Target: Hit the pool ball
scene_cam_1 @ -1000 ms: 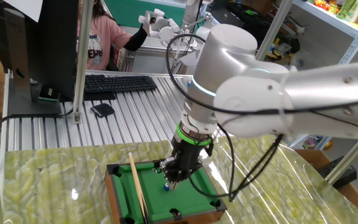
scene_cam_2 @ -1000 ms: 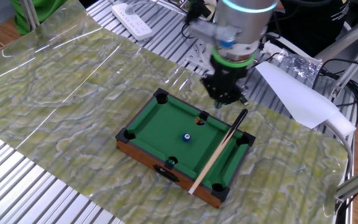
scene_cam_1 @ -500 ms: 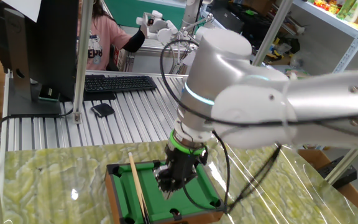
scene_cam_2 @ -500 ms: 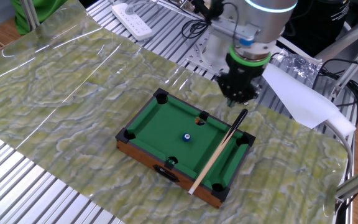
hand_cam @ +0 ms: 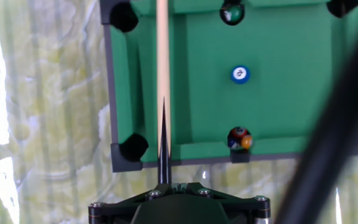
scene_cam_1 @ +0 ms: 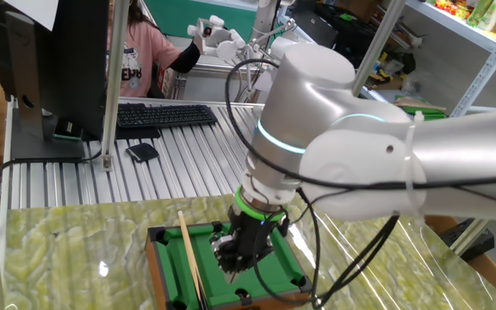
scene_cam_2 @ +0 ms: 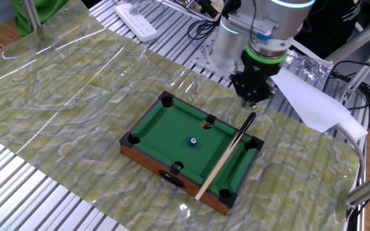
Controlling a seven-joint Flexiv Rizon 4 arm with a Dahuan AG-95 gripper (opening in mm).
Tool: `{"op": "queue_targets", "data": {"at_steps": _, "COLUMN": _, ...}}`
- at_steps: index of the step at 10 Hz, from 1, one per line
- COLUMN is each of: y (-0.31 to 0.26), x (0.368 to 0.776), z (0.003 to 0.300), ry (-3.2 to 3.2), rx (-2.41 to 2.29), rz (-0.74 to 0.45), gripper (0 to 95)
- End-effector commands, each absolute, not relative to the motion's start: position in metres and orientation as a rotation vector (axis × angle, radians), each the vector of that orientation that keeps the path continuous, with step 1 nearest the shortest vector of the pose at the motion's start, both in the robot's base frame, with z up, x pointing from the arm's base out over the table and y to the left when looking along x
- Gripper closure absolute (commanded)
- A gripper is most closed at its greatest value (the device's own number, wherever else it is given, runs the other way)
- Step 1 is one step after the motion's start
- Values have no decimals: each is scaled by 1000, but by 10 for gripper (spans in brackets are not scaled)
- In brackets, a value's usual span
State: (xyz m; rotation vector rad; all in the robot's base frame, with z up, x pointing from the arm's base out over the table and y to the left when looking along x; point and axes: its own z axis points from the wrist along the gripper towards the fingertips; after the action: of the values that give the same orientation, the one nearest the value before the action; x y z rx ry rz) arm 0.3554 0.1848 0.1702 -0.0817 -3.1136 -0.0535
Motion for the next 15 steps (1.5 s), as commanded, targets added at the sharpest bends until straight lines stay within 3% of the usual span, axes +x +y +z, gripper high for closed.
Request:
{"op": "queue_targets", "data": {"at_steps": 1, "y": 188, "x": 351, "z": 172, "ry": -3114, "rx": -103, "rz": -55, "gripper": 950}}
{"op": "queue_targets", "data": {"at_steps": 2, "y": 190, "x": 349, "z": 172, "ry": -3114, "rx": -106, "rz": -56, "gripper": 950}}
{"op": "queue_targets", "data": {"at_steps": 3, "y": 192, "x": 349, "z": 172, "ry": -3114, "rx": -112, "rz": -55, "gripper": 760}}
{"op": "queue_targets", "data": {"at_steps": 15, "y": 199, "x": 353, "z": 162, "ry": -3108, "rx": -143, "rz": -59, "gripper": 760}}
